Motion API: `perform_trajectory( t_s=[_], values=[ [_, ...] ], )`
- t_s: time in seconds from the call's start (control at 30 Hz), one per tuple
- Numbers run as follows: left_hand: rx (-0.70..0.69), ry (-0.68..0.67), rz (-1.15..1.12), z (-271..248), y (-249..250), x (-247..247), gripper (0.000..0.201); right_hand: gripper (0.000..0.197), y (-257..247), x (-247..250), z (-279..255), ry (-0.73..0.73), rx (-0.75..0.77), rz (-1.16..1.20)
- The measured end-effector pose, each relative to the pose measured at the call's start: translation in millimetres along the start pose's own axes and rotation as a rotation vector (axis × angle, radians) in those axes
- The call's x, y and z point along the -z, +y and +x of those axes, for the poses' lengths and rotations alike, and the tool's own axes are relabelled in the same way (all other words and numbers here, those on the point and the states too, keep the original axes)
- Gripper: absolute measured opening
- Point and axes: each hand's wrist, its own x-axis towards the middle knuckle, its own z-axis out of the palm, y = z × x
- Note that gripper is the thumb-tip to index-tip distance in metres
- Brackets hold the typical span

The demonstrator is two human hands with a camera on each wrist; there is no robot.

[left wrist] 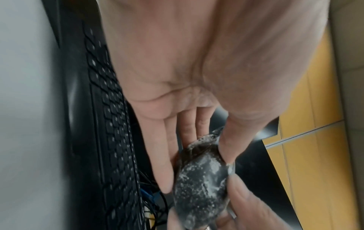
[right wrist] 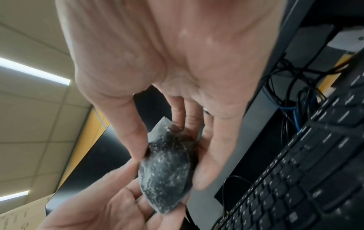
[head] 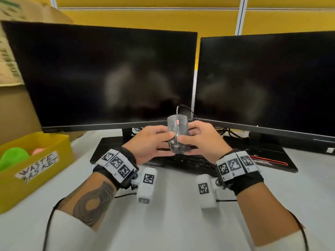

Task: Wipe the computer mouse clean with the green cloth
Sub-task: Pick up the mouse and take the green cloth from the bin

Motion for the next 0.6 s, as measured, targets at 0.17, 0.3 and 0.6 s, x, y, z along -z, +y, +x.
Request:
perform_trajectory(
  t_s=[0.17, 0.3, 0.6],
  values=[
    [-0.002, 0.076, 0.042, -13, -8, 32, 0.029, 0.035, -4, -34, 11, -0.065, -0.016, 0.081],
    [0.014, 0.192, 0.11, -29, -3, 56, 0.029, 0.037, -5, -61, 14, -0.1, -0.035, 0.214],
    [-0.028, 0.656, 0.294, -92, 16, 105, 0.019, 0.032, -16, -106, -5, -0.305, 0.073, 0.228]
  ],
)
